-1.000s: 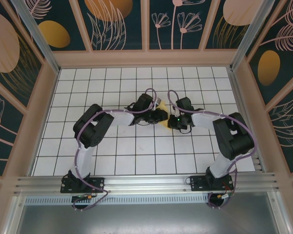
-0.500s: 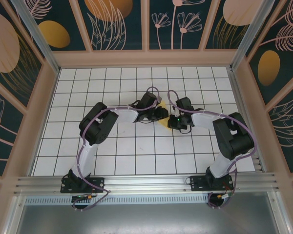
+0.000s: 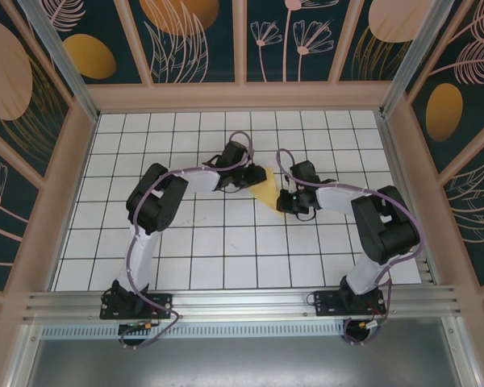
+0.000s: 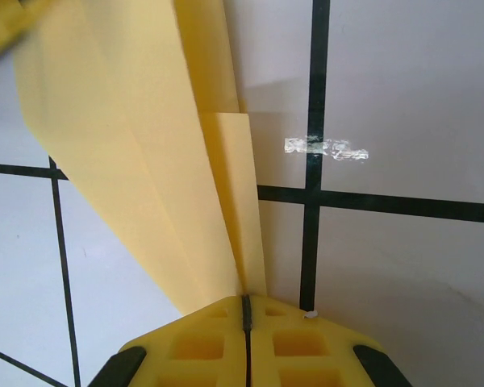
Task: Fold a paper plane with a square sheet of paper (fold left side to right side)
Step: Fourth fold the wing at the center of the table.
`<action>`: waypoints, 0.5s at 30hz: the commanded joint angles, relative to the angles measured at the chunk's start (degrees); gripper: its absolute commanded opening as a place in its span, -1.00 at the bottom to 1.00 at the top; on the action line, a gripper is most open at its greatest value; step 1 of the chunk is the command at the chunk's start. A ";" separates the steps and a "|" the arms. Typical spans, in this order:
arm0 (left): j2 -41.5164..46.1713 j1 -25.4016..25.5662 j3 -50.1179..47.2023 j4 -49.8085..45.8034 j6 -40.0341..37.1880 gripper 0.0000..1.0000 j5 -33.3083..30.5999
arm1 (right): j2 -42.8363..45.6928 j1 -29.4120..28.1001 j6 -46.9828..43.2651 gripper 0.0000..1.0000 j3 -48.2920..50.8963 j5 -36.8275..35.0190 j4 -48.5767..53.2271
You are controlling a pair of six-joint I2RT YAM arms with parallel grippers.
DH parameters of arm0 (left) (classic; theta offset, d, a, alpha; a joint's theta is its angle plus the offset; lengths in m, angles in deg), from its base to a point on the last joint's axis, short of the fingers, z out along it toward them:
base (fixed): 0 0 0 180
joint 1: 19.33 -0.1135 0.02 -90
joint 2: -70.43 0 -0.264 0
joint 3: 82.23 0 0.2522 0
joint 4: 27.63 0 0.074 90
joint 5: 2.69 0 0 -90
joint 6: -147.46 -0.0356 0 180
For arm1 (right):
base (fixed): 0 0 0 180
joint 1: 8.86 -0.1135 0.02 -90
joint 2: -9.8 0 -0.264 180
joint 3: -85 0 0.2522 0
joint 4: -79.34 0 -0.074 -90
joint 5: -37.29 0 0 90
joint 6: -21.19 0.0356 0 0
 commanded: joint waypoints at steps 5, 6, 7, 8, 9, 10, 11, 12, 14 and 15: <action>-6.40 -4.98 6.55 -6.81 -5.22 -0.38 -6.08 | -4.84 -0.43 -1.52 -0.82 3.91 -4.96 6.64; -6.70 -5.26 7.18 -6.98 -5.50 -0.38 -6.13 | -4.74 -0.47 -1.50 -0.82 3.91 -4.62 6.40; -6.75 -5.52 7.56 -7.10 -5.75 -0.37 -6.09 | -4.57 -0.56 -1.44 -0.82 4.02 -4.35 6.16; -6.54 -5.72 7.81 -7.28 -5.93 -0.37 -6.08 | -4.45 -0.58 -1.52 -0.82 3.91 -4.02 5.89; -6.05 -5.83 7.92 -7.30 -6.24 -0.36 -6.08 | -4.21 -0.61 -1.52 -0.81 3.92 -3.42 5.37; -5.49 -5.99 7.92 -7.45 -6.67 -0.34 -6.13 | -3.89 -0.60 -1.52 -0.81 3.85 -2.78 4.97; -4.80 -6.17 8.04 -7.64 -6.97 -0.33 -6.09 | -3.59 -0.60 -1.60 -0.81 3.66 -2.20 4.55; -3.83 -6.35 7.88 -7.88 -7.33 -0.30 -6.02 | -3.16 -0.60 -1.61 -0.81 3.43 -1.25 3.92; -1.59 -6.69 7.43 -8.51 -8.21 -0.26 -6.38 | -1.85 -0.60 -1.44 -0.80 2.81 0.62 2.68; -0.17 -6.88 6.82 -8.69 -8.80 -0.21 -6.72 | -0.96 -0.60 -1.27 -0.79 2.47 1.56 2.01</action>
